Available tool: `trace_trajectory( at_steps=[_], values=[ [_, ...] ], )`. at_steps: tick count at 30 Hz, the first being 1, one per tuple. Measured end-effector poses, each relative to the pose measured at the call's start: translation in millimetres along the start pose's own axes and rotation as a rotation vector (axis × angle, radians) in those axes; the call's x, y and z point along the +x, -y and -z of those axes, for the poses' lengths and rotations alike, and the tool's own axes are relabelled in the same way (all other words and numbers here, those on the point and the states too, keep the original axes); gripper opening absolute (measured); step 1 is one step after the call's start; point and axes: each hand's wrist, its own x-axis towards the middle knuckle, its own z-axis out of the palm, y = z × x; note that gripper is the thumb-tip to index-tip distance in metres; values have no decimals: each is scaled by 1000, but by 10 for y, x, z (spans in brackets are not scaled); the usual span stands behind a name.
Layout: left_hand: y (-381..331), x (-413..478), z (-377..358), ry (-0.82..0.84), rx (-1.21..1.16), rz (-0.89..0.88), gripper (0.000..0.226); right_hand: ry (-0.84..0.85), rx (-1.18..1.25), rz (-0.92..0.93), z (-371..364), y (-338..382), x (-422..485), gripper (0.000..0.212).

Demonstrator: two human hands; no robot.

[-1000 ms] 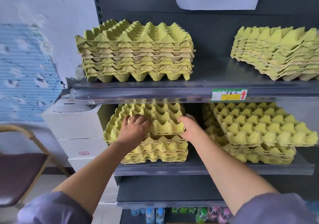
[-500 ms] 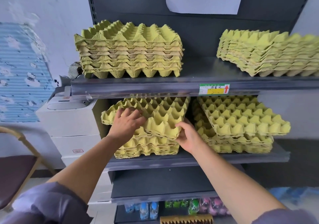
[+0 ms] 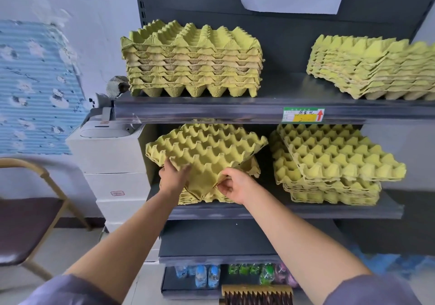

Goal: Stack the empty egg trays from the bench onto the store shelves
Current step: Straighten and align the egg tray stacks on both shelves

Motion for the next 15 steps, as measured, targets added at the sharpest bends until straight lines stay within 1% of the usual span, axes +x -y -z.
trace_trajectory(
  at_steps=[2,3,6,7,9,10,12,15],
  values=[
    [15,-21,-12,43,-97,37,84,-17,33,17,-110,-33,-2,5],
    [9,-40,-3,43,-110,38,85,-29,61,27,-172,-53,-10,4],
    [-29,-71,32,29,-140,25,75,-57,177,40,-361,-117,-30,4],
    [-39,-75,42,41,-139,27,73,-61,217,41,-419,-138,-30,8],
    [-14,-38,52,98,-126,2,71,-67,293,37,-530,-165,-19,26],
    [-9,-12,60,125,-108,-6,71,-80,320,38,-578,-163,5,32],
    [-29,44,81,134,-71,-24,69,-92,340,38,-654,-129,29,35],
    [-70,198,129,105,-54,-29,68,-78,353,35,-770,-67,60,29]
  ],
)
